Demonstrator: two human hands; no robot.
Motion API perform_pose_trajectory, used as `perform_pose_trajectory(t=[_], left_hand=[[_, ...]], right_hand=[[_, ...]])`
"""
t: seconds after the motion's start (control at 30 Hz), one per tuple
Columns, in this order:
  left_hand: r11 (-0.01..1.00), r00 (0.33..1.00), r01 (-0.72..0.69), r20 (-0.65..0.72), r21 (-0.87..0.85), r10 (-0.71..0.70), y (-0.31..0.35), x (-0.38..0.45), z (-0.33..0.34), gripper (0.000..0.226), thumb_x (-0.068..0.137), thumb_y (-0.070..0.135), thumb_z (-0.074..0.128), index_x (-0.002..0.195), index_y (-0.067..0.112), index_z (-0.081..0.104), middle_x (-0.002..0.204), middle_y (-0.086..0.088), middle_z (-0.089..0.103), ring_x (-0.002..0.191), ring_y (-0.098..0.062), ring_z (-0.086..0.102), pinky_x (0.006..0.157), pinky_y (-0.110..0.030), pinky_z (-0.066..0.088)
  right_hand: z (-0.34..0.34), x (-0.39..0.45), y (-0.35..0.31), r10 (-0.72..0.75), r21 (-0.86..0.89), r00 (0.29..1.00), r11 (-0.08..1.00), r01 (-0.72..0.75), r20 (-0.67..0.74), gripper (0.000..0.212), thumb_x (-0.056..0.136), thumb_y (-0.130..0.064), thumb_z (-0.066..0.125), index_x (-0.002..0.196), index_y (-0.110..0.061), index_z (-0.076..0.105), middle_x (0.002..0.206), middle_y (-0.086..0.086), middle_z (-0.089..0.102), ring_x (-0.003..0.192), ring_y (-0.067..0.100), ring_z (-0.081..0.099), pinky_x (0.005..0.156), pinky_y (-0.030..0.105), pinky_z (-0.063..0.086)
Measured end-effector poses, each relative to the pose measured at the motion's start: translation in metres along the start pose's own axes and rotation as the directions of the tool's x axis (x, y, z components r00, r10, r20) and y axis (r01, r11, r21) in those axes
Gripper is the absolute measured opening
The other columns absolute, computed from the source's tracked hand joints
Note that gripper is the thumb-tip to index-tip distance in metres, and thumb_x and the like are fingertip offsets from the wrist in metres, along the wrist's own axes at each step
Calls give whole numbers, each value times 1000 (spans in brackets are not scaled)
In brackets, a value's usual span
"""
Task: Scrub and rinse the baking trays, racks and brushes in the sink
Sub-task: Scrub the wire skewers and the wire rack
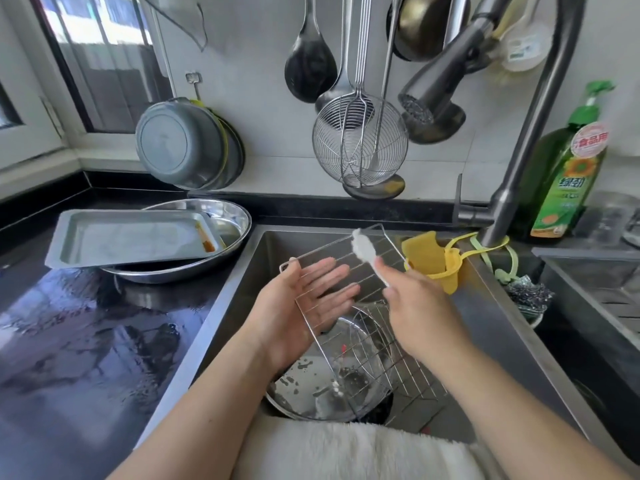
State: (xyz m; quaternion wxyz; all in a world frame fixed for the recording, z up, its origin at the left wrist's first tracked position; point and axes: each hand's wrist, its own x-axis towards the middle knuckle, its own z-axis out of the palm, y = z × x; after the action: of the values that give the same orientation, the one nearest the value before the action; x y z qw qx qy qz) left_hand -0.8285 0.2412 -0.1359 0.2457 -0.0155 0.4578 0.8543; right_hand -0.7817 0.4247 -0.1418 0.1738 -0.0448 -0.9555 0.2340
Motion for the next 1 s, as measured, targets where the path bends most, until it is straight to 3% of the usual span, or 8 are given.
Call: perform_pose_trajectory(t=[0.17,0.3,0.37,0.43,0.6,0.77,0.9,1.0], left_hand=[[1000,997,-3,-78,11,4,-2,-4,2,62,114,45,24,129,1,66,121,-17,75,109,-32,74,99,-43,55],[1000,997,-9,-82,-30,6,-3,-5,5,59,114,43,29,128,-1,66,120,-18,75,111,-33,74,98,-44,56],[998,998,2,-70,-57,-6,-2,-4,5,54,114,38,31,129,-1,65,121,-19,74,113,-34,73,101,-45,54],[998,999,4,-47,-66,-7,0,-4,4,48,113,30,35,131,-3,64,122,-20,73,115,-34,72,104,-45,53],[996,1000,-14,0,-87,14,3,-7,5,39,102,17,46,128,-5,67,125,-22,72,117,-34,71,105,-43,52],[997,999,0,42,-72,3,0,-6,8,40,102,12,40,128,-4,66,123,-20,73,115,-33,72,102,-43,56],[997,999,-34,4,76,34,-6,-5,12,36,100,2,41,123,-2,69,117,-16,76,104,-23,76,90,-35,62],[997,998,-39,42,68,36,-4,-3,8,46,94,-11,33,127,-3,64,121,-17,75,112,-29,73,96,-38,60]], right_hand=[[6,-17,-13,-130,91,985,989,120,109,54,105,-14,47,152,-39,41,89,-10,47,83,12,48,68,25,37],[0,-10,-3,-19,59,999,998,17,41,54,105,-18,44,152,-45,39,107,-5,58,90,16,54,74,33,50],[3,-13,-9,5,60,999,998,-7,35,56,106,-18,43,155,-43,35,107,-3,56,87,14,52,70,25,48],[6,-17,-19,-53,137,995,990,41,81,56,106,-17,43,156,-39,33,99,-7,51,82,6,47,63,15,39],[5,-24,-27,-264,254,960,939,233,92,55,105,-14,49,152,-42,42,92,-10,56,71,7,50,59,18,38],[-8,-7,-10,10,170,992,985,11,-125,55,106,-19,45,153,-46,36,96,-5,59,71,8,50,58,22,37],[5,-26,-36,-305,258,951,924,284,46,55,103,-10,51,149,-39,43,92,-18,53,77,-2,52,64,9,36],[-8,-6,-17,-89,72,993,993,95,-82,51,105,-16,49,150,-40,42,86,-12,52,70,4,48,56,15,33]])
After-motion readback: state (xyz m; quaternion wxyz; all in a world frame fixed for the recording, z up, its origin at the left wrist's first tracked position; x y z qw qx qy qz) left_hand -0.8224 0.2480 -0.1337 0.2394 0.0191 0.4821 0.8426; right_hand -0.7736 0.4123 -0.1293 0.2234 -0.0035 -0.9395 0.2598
